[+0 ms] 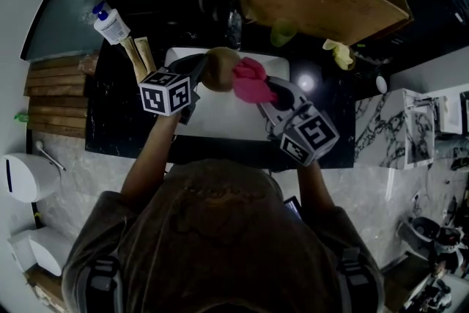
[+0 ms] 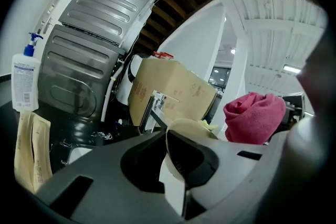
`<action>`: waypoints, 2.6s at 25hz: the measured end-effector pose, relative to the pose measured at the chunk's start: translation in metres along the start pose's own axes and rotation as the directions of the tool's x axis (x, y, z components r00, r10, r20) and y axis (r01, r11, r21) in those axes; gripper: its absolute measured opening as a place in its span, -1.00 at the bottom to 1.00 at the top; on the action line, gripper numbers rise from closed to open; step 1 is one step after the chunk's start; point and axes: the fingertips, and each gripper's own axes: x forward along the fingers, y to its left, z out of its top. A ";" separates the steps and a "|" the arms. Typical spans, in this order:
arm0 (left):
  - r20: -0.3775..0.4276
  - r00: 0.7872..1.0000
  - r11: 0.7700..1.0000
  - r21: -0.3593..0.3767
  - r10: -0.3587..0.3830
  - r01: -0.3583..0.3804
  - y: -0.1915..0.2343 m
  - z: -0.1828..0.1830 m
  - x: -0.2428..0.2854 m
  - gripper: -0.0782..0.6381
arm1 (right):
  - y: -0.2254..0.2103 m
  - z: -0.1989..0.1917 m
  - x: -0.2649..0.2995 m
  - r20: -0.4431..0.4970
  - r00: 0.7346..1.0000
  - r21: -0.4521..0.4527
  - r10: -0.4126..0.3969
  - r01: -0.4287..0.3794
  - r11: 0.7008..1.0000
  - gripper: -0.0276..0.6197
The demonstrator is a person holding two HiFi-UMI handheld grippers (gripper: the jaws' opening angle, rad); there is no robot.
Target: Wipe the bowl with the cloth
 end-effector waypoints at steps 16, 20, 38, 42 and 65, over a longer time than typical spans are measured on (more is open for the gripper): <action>0.013 0.999 0.994 0.103 -0.035 0.033 -0.040 0.003 0.006 -0.71 | 0.005 -0.037 0.062 -0.147 0.989 -0.148 -0.028 0.006 0.989 -0.78; 0.013 0.999 0.992 0.120 -0.032 0.030 -0.045 0.005 0.006 -0.71 | -0.002 -0.041 0.068 -0.170 0.983 -0.180 -0.073 0.042 0.983 -0.78; -0.032 0.999 0.967 0.254 -0.008 0.016 -0.056 0.001 0.011 -0.71 | -0.045 -0.050 0.068 -0.219 0.928 -0.353 -0.300 0.212 0.911 -0.78; -0.020 1.000 0.968 0.252 0.000 0.005 -0.053 0.003 0.009 -0.71 | -0.057 -0.054 0.059 -0.242 0.909 -0.369 -0.338 0.236 0.899 -0.78; 0.004 0.999 0.969 0.244 0.047 -0.047 -0.035 0.006 0.006 -0.70 | -0.029 -0.095 0.048 -0.389 0.896 -0.292 -0.212 0.098 0.951 -0.78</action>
